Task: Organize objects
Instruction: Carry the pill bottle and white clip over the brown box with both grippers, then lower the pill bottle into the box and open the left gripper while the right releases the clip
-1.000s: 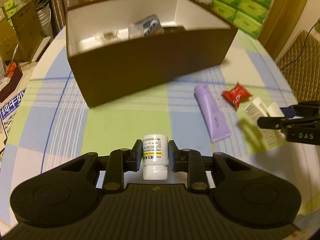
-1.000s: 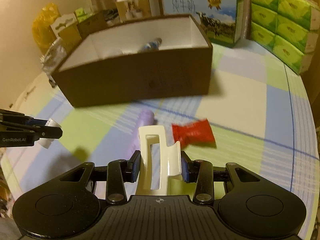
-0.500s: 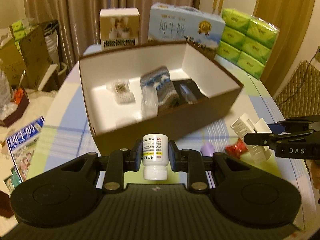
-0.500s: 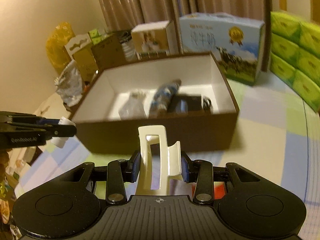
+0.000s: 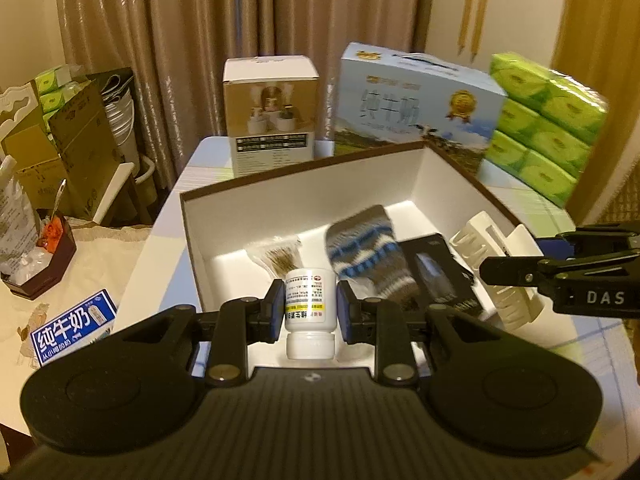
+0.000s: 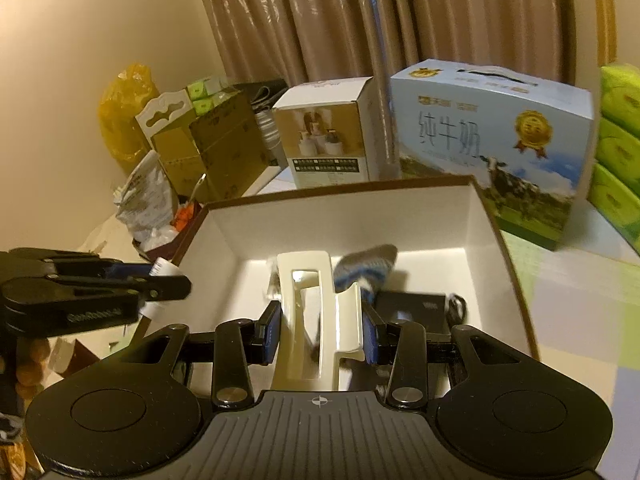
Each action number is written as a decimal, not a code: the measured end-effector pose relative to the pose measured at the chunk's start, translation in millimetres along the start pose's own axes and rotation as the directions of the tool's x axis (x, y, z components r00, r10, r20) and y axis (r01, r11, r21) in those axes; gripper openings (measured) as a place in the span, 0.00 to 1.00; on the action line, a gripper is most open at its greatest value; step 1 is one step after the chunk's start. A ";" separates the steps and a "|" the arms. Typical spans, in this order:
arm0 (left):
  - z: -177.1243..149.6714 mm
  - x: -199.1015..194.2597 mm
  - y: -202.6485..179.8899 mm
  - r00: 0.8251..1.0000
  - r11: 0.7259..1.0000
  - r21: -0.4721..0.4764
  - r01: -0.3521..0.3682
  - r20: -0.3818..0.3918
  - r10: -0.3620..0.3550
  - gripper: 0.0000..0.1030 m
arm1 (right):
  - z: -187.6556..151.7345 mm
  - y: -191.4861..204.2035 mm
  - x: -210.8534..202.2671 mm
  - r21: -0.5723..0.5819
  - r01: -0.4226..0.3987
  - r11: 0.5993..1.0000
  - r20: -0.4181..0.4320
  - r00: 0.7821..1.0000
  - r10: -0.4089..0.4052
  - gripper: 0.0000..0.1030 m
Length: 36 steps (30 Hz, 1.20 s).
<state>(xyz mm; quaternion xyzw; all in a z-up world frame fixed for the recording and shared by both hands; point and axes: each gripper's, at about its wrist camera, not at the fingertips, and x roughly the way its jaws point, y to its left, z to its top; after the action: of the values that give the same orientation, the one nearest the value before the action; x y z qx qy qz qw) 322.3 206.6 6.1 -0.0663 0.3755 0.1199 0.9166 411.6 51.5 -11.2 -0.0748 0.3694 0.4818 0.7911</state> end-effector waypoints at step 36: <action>40.0 132.7 51.0 0.990 0.999 -0.002 -0.048 -0.136 0.047 0.32 | 43.0 -14.2 132.8 0.085 -0.034 0.996 -0.083 0.996 0.041 0.45</action>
<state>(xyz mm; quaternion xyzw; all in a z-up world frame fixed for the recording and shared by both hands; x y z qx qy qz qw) 426.9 286.7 -60.6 -0.0678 0.4380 0.1379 0.8857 480.1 158.4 -70.9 -0.0549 0.4237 0.4772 0.7679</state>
